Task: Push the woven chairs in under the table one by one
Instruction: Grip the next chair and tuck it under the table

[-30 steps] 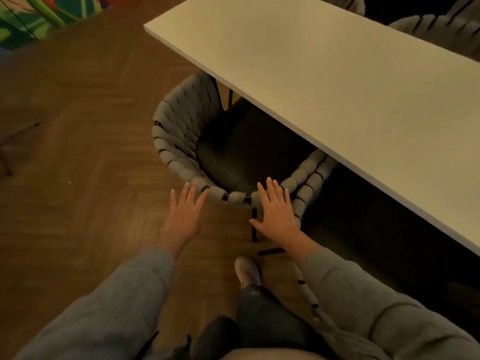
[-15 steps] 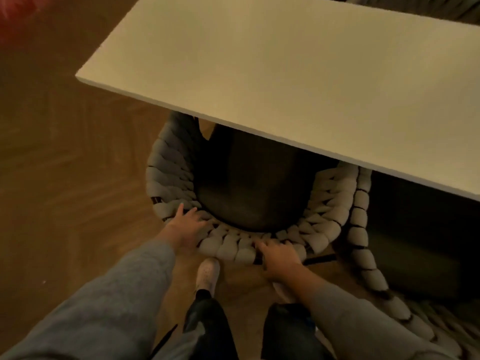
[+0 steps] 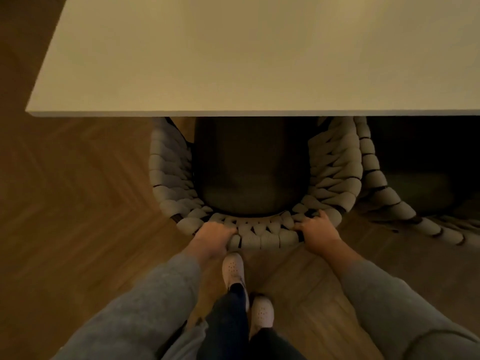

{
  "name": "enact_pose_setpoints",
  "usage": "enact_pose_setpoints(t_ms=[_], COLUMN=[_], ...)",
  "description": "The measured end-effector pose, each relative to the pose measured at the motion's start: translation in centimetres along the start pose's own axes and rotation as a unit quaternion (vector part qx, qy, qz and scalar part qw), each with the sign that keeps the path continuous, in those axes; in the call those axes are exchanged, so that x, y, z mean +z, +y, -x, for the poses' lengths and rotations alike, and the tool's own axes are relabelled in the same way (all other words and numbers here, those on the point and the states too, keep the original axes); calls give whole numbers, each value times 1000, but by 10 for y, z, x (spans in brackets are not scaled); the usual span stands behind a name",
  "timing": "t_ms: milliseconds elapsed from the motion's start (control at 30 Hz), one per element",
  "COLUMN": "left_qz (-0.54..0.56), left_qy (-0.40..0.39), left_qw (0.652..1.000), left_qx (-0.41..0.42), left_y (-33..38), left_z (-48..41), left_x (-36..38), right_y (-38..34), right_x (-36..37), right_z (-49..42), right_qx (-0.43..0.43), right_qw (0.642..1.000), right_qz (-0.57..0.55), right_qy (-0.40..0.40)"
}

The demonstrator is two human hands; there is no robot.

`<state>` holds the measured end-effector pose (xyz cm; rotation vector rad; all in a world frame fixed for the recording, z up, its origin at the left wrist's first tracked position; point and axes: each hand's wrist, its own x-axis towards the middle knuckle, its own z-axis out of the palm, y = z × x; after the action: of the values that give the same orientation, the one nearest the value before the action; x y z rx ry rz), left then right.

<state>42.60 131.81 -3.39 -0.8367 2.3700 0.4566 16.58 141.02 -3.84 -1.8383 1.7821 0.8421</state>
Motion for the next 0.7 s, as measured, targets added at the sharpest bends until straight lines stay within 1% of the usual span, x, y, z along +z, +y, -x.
enact_pose_setpoints(t_ms=[133,433,567,700], left_qz=[9,4,7,12], left_qy=[18,-4,-12,-3], left_qw=[1000,1000,999,999], left_qx=[1,-30,-42,-42], left_y=[7,23,8,-21], left_z=[25,108,133,148], left_x=[22,94,112,114], right_y=[-18,-87,-118,-145], right_x=[17,51,50,31], right_z=[17,75,85,79], right_qx=[-8,-44,-54,-70], right_qw=[1000,999,998,997], right_qz=[-1,-4,13,20], right_qy=[5,17,23,27])
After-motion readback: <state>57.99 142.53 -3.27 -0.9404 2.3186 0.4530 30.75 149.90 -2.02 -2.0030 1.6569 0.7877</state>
